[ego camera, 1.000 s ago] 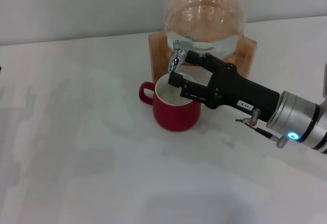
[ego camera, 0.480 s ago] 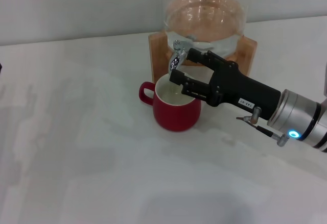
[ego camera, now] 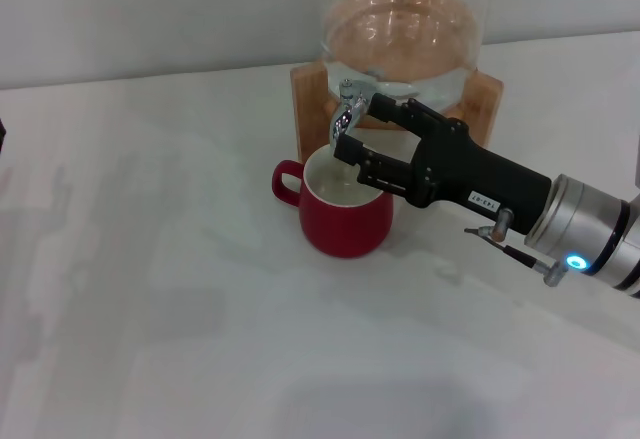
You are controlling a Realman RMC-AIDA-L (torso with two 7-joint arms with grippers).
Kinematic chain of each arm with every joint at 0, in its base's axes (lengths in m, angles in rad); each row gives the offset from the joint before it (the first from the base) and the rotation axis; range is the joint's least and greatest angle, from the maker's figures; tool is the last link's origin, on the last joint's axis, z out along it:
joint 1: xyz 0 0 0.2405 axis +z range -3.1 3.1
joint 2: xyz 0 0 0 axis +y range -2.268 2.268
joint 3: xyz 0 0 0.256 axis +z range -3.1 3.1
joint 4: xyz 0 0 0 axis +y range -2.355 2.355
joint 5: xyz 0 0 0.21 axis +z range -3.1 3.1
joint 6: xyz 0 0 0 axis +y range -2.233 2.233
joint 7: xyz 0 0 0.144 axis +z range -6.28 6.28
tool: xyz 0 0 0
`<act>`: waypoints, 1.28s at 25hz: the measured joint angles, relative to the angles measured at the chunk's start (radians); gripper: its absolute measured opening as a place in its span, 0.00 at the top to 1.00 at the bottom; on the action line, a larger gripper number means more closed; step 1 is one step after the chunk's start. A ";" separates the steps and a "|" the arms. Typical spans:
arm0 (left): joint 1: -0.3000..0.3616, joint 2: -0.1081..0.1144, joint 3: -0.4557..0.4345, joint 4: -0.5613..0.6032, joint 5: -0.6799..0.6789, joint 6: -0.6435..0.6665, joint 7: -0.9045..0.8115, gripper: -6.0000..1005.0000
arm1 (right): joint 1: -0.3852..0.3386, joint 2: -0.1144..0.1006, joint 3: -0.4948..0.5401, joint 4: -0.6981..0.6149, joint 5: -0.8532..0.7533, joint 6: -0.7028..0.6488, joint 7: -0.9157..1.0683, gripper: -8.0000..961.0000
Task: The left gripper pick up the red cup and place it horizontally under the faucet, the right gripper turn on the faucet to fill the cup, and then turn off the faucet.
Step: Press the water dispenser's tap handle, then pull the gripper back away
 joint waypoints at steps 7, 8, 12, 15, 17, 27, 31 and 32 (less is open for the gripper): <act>-0.001 0.000 0.000 0.000 0.000 -0.001 0.000 0.34 | -0.001 -0.002 0.011 0.000 0.000 0.003 0.000 0.10; -0.002 0.000 0.000 0.000 0.000 -0.001 0.000 0.34 | -0.001 -0.002 0.011 0.000 0.000 0.003 0.000 0.10; -0.002 0.000 0.000 0.000 0.000 -0.002 0.000 0.34 | -0.002 -0.002 0.012 0.000 0.000 0.003 0.000 0.10; -0.002 0.001 0.000 0.000 0.000 -0.002 0.000 0.34 | -0.002 -0.002 0.012 0.000 0.000 0.003 0.000 0.10; -0.002 0.002 0.000 0.000 0.000 -0.002 0.000 0.34 | -0.002 -0.002 0.012 0.000 0.000 0.003 0.000 0.10; -0.004 0.002 0.000 0.000 0.000 -0.002 0.000 0.34 | -0.002 -0.002 0.023 0.000 0.000 0.003 0.000 0.10; -0.005 0.002 0.000 0.000 0.000 -0.003 0.000 0.34 | -0.002 -0.002 0.023 0.001 0.000 0.003 0.000 0.10; -0.005 0.002 0.000 0.000 0.000 -0.003 0.000 0.34 | -0.002 -0.002 0.023 0.001 0.000 0.003 0.000 0.10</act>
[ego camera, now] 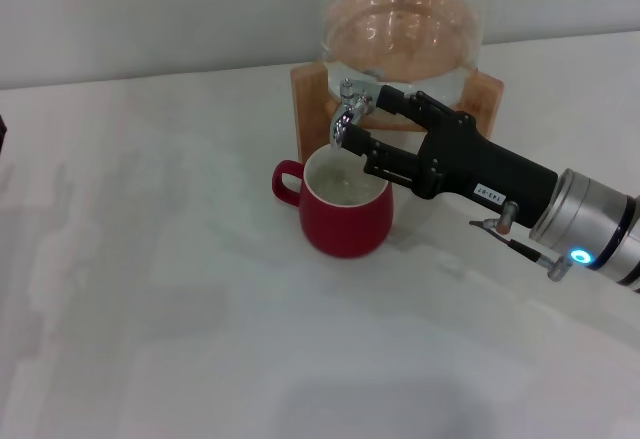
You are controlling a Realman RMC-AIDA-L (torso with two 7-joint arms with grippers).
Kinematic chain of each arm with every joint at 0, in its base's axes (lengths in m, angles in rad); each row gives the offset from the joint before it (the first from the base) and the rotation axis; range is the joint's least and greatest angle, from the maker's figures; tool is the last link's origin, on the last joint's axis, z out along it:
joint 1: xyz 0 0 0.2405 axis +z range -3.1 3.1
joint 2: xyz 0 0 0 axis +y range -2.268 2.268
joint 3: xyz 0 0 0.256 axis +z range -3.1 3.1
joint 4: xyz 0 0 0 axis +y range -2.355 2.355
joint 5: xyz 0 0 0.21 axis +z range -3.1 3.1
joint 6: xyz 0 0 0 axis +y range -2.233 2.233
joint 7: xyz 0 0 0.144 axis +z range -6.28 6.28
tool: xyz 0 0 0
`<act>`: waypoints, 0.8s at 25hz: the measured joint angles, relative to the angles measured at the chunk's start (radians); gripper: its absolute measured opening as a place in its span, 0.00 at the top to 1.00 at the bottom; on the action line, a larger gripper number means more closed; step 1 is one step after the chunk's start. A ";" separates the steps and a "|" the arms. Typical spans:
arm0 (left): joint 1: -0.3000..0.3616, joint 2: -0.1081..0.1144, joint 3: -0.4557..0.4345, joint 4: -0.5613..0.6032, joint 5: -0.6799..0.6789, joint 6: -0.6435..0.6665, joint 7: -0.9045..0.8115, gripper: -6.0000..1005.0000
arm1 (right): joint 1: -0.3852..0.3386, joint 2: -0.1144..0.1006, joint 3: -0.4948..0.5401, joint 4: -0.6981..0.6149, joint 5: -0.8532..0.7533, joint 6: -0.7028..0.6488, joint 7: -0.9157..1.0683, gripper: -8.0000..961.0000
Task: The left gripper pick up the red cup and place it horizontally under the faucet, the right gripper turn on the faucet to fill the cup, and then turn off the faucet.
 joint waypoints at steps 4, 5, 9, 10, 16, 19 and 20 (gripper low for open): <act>-0.001 0.000 0.000 0.000 0.000 -0.001 0.000 0.34 | 0.000 0.000 0.000 0.000 0.000 -0.002 0.000 0.10; -0.001 0.000 0.000 0.000 0.000 -0.001 0.000 0.34 | 0.000 0.000 0.000 0.000 0.000 -0.004 0.000 0.10; -0.001 0.000 0.000 0.000 0.000 -0.001 0.000 0.34 | -0.001 0.000 -0.005 0.000 -0.006 -0.008 0.004 0.10; -0.002 0.000 0.000 0.000 0.000 -0.001 0.000 0.34 | -0.005 0.000 -0.006 0.000 -0.007 -0.011 0.006 0.10; -0.007 0.000 0.000 0.000 0.000 -0.008 0.000 0.34 | -0.020 0.000 -0.007 0.000 -0.009 -0.027 0.007 0.10; -0.008 0.000 0.000 0.000 0.000 -0.010 0.001 0.34 | -0.021 0.000 -0.007 0.000 -0.009 -0.028 0.008 0.10; -0.009 0.000 0.000 0.000 0.000 -0.010 0.001 0.34 | -0.021 0.000 -0.007 0.000 -0.009 -0.031 0.008 0.10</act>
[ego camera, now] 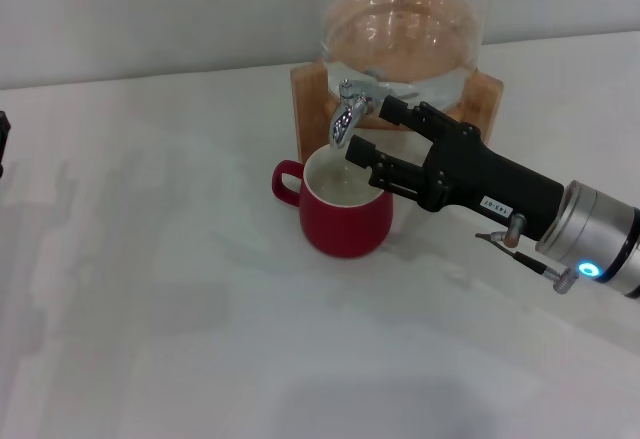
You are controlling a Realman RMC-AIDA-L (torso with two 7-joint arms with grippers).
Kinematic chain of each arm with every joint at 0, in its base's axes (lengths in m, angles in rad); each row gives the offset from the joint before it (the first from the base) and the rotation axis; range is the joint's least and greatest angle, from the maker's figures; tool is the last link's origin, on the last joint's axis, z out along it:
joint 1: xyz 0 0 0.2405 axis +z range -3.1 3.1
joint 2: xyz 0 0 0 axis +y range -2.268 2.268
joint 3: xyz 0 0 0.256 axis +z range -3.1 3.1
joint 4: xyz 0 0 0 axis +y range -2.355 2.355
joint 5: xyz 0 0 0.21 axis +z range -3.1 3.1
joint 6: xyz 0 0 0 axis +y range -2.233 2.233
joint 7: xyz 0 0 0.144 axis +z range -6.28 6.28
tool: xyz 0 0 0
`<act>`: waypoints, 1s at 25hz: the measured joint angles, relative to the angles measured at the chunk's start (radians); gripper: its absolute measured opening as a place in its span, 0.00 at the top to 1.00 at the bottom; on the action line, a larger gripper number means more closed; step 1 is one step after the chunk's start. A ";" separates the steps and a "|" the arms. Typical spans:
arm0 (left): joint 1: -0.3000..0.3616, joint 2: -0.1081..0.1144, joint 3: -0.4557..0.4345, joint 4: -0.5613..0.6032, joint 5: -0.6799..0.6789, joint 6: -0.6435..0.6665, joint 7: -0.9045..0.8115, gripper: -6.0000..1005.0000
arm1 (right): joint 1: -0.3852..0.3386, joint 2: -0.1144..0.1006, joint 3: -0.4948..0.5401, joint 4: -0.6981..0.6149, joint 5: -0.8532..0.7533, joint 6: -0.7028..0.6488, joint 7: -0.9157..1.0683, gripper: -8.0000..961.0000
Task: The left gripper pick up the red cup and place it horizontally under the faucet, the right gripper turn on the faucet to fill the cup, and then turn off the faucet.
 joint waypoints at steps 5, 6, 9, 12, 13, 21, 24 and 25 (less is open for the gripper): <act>0.000 0.000 0.000 0.000 0.000 0.000 0.000 0.34 | -0.004 -0.001 0.000 0.000 0.000 -0.031 0.001 0.10; 0.000 0.000 0.000 0.000 0.000 0.000 0.000 0.34 | -0.006 -0.001 0.000 0.000 0.000 -0.037 0.001 0.10; 0.000 0.000 0.000 -0.003 0.000 -0.003 -0.001 0.34 | -0.014 -0.002 0.003 0.000 0.001 -0.055 0.002 0.10; 0.000 0.000 0.000 -0.010 -0.003 -0.004 -0.001 0.34 | -0.022 -0.004 0.018 -0.001 0.009 -0.068 0.001 0.10; 0.000 0.000 0.000 -0.010 -0.004 -0.004 -0.001 0.34 | -0.025 -0.004 0.027 -0.001 0.009 -0.070 0.001 0.10; -0.001 0.000 -0.005 -0.011 -0.007 -0.004 0.001 0.34 | -0.032 -0.009 0.115 0.005 0.008 -0.073 -0.002 0.10; -0.001 0.001 -0.007 -0.011 -0.009 -0.002 0.001 0.34 | -0.032 -0.012 0.142 0.007 0.006 -0.073 -0.005 0.10; -0.001 0.001 -0.007 -0.011 -0.009 -0.002 0.001 0.34 | -0.032 -0.013 0.150 0.008 0.005 -0.073 -0.005 0.10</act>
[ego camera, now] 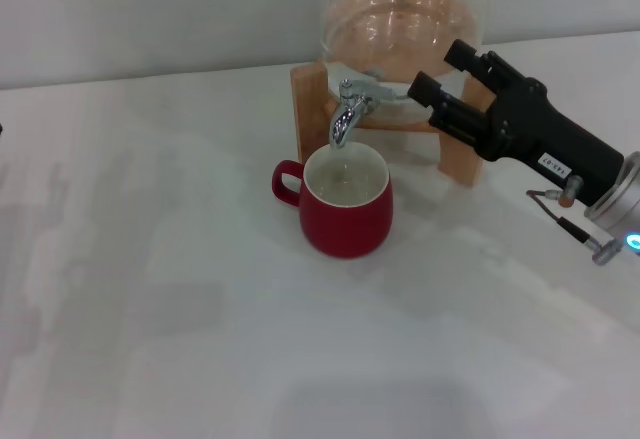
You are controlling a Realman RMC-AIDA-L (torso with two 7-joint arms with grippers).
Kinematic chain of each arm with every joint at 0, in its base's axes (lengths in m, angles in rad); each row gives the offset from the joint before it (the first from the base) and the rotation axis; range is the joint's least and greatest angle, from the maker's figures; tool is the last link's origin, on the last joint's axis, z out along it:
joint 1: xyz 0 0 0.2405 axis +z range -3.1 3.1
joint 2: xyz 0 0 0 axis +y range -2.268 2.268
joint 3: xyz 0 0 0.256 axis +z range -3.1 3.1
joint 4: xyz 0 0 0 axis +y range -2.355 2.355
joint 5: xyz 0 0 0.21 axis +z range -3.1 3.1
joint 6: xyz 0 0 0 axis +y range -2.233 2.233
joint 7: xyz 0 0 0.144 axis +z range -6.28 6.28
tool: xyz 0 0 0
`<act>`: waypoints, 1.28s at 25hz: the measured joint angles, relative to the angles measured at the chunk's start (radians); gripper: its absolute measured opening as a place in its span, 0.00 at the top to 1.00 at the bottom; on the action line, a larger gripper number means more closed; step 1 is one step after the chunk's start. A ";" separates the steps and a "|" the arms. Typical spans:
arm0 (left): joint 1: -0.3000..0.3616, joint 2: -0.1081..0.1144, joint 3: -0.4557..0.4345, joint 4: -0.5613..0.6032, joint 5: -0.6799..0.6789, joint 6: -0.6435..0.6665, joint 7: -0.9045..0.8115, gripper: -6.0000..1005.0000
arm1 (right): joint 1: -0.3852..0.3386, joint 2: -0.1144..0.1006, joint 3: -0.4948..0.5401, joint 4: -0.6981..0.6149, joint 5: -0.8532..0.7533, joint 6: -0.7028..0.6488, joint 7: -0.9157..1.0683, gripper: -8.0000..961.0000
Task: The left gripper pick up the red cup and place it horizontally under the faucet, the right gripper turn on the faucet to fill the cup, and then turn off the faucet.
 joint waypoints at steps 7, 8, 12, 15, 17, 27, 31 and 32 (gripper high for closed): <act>-0.001 0.003 -0.002 0.000 -0.001 0.001 0.001 0.34 | -0.006 -0.004 0.061 0.003 -0.004 0.009 -0.009 0.10; -0.002 0.003 -0.003 0.000 -0.002 0.001 0.001 0.34 | -0.007 -0.004 0.067 0.003 -0.004 0.010 -0.011 0.10; -0.007 0.003 -0.006 0.000 -0.009 0.002 0.003 0.34 | -0.010 -0.009 0.091 0.003 -0.004 0.013 -0.017 0.10; -0.010 0.003 -0.011 0.000 -0.013 0.002 0.004 0.34 | -0.010 -0.016 0.109 0.000 -0.001 0.032 -0.018 0.10; -0.012 0.003 -0.015 0.000 -0.014 0.002 0.004 0.34 | -0.010 -0.017 0.130 -0.002 -0.003 0.049 -0.019 0.10; -0.014 0.005 -0.041 -0.002 -0.015 0.000 0.001 0.34 | -0.002 -0.030 0.220 -0.006 -0.004 0.099 -0.039 0.10; -0.021 0.006 -0.043 -0.008 -0.016 -0.001 0.000 0.34 | 0.001 -0.031 0.255 -0.006 -0.004 0.119 -0.053 0.10; -0.024 0.006 -0.043 -0.012 -0.018 -0.001 0.000 0.34 | 0.002 -0.031 0.263 -0.007 -0.004 0.125 -0.056 0.10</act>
